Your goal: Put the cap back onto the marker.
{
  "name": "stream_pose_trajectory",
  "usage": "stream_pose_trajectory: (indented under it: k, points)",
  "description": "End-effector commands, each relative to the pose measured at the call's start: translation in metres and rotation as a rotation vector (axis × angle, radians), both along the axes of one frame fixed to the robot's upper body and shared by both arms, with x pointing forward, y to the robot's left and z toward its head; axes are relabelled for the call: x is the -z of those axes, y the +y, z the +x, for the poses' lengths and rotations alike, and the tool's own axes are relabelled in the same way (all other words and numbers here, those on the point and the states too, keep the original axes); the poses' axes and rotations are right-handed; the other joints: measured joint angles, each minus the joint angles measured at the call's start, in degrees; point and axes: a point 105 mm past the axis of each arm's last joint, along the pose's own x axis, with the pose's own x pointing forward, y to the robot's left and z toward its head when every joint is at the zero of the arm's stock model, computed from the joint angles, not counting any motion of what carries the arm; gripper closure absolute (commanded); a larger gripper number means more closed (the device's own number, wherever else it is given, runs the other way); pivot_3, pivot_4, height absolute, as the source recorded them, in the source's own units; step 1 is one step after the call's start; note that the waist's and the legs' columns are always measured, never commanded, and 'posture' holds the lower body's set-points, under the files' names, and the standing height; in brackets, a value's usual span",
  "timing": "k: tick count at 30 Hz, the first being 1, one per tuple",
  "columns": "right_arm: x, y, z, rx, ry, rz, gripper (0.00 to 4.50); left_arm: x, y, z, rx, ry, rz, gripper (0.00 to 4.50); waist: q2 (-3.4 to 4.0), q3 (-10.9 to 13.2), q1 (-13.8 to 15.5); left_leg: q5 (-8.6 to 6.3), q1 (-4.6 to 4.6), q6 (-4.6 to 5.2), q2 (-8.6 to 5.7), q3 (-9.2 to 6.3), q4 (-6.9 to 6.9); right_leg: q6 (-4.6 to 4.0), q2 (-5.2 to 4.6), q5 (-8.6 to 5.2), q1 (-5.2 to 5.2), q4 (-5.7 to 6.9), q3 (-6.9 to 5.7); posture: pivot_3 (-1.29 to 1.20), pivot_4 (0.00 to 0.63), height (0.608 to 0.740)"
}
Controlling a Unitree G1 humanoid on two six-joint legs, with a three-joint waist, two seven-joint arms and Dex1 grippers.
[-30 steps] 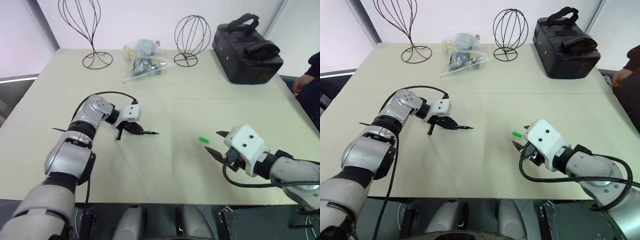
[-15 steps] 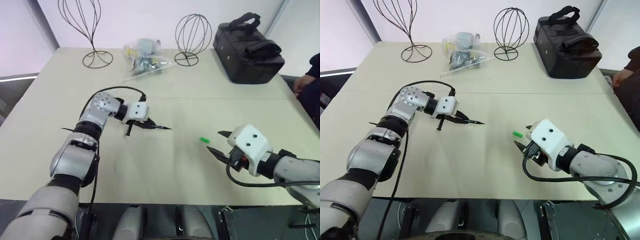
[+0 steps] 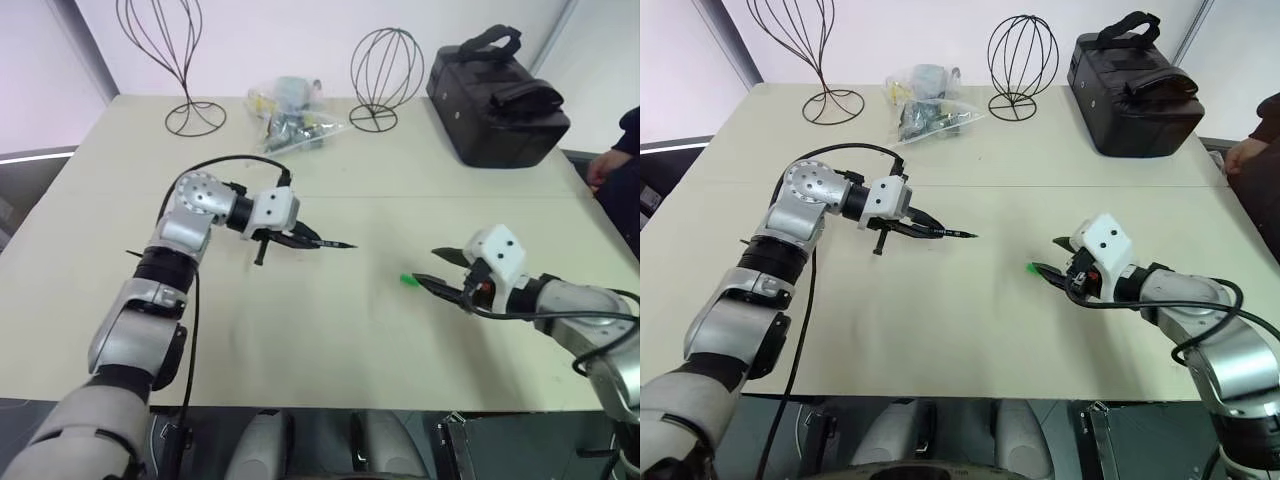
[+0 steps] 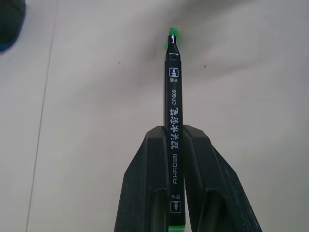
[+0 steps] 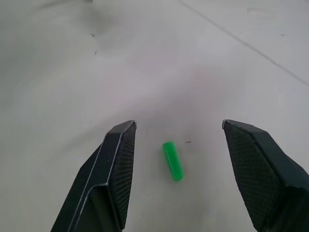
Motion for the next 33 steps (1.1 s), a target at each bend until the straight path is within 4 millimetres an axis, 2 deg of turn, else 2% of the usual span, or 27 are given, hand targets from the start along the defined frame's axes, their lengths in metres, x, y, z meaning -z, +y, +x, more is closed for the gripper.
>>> stream_pose_trajectory:
  k: [1,13,33]
  points:
    - [0.002,0.001,0.008,-0.048,-0.015,-0.008,1.59,-0.016,0.002,-0.003,-0.012,-0.043,-0.04,4.44,0.0,0.0,0.0,0.0,0.0,0.0,0.01,0.0,0.0,0.0,0.0,0.0,0.0,0.0,0.0,0.0,0.15,0.74]
    - [0.037,-0.004,0.022,-0.121,0.049,-0.052,1.59,-0.028,0.009,-0.016,-0.048,-0.067,-0.071,4.44,0.01,0.0,0.0,0.02,0.0,-0.03,0.01,0.01,0.0,0.0,-0.02,0.0,-0.02,0.01,0.02,0.0,0.15,0.74]
    - [0.054,-0.005,0.028,-0.13,0.073,-0.052,1.59,-0.031,0.012,-0.022,-0.05,-0.074,-0.057,4.44,0.04,0.0,0.0,0.03,0.0,-0.05,0.01,0.02,0.0,0.0,-0.01,0.0,-0.05,0.05,0.04,0.0,0.15,0.74]
